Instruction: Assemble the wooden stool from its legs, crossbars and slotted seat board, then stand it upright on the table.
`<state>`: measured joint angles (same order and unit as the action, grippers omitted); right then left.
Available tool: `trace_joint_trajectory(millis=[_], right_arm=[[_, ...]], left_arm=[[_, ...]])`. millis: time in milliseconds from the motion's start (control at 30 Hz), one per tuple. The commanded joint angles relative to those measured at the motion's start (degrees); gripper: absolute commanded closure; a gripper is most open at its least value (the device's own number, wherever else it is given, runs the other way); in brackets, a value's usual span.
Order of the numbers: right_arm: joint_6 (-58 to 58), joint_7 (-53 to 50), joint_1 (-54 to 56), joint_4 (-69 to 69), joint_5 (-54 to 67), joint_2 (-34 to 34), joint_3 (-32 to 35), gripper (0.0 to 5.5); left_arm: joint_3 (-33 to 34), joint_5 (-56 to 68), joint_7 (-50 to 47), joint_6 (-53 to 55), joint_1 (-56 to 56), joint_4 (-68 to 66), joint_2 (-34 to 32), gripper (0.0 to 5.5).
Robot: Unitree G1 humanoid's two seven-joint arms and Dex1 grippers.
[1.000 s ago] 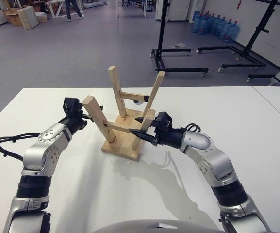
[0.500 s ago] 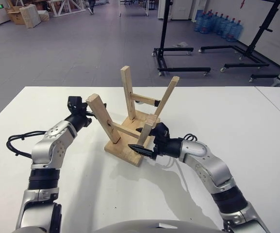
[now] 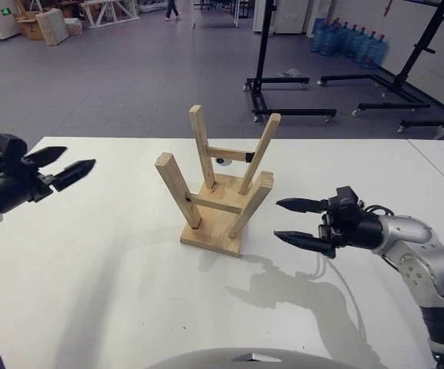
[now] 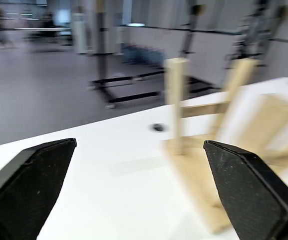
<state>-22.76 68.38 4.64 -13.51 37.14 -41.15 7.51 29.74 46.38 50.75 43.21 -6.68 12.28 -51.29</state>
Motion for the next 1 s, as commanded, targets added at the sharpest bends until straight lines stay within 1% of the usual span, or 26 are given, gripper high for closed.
trace_joint_trajectory(millis=[33,100,200,300,433,533,600,700,767,833,933,1000], right_arm=[[11.42,-9.46,9.83,10.25,-12.86,4.56,-3.35,1.71],[18.01,-13.99,13.33,14.93,-18.43,7.36,-4.68,1.71],[25.55,-19.99,18.13,21.05,-24.38,11.24,-6.38,1.71],[27.56,-21.14,19.62,22.08,-24.85,15.19,-8.7,1.71],[24.56,-19.24,16.29,15.87,-21.31,18.86,-12.48,1.71],[20.54,-17.74,10.41,7.48,-18.21,19.25,-15.75,1.71],[18.27,-18.8,8.41,3.71,-18.03,19.67,-17.25,1.71],[15.93,-22.06,6.69,-0.33,-20.91,21.11,-21.01,1.71],[14.75,-24.36,5.72,-2.07,-22.08,21.4,-21.66,1.71],[11.48,-24.81,2.82,-6.48,-19.63,19.76,-20.16,1.71],[7.97,-21.4,-2.06,-12.96,-16.19,14.51,-18.62,1.71],[6.42,-20.51,-3.18,-15.21,-15.11,11.53,-16.79,1.71]], left_arm=[[-6.71,6.24,-0.24,5.69,3.52,14.97,1.02,0.79],[-10.11,6.78,-3.01,6.29,2.93,17.59,3.38,0.79],[-13.26,7.57,-7.12,6.57,1.48,19.06,6.49,0.79],[-15.79,7.4,-10.88,6.54,-1.12,18.69,9.14,0.79],[-18.55,5.51,-17.1,6.08,-6.57,16.02,13.13,0.79],[-19.3,2.87,-22.48,4.93,-11.74,11.78,16.55,0.79],[-19.9,1.78,-23.89,4.69,-13.27,10.8,17.78,0.79],[-20.63,-0.78,-26.13,3.35,-15.02,8.43,20.05,0.79],[-20.79,-2.01,-26.28,2.66,-15.74,6.93,20.69,0.79],[-21.4,-3.58,-25.72,1.44,-16.83,4.59,21.09,0.79],[-22.29,-5.83,-24.74,-0.98,-19.24,0.2,22.58,0.79],[-22.82,-7.01,-23.9,-2.67,-20.63,-2.81,23.74,0.79]])
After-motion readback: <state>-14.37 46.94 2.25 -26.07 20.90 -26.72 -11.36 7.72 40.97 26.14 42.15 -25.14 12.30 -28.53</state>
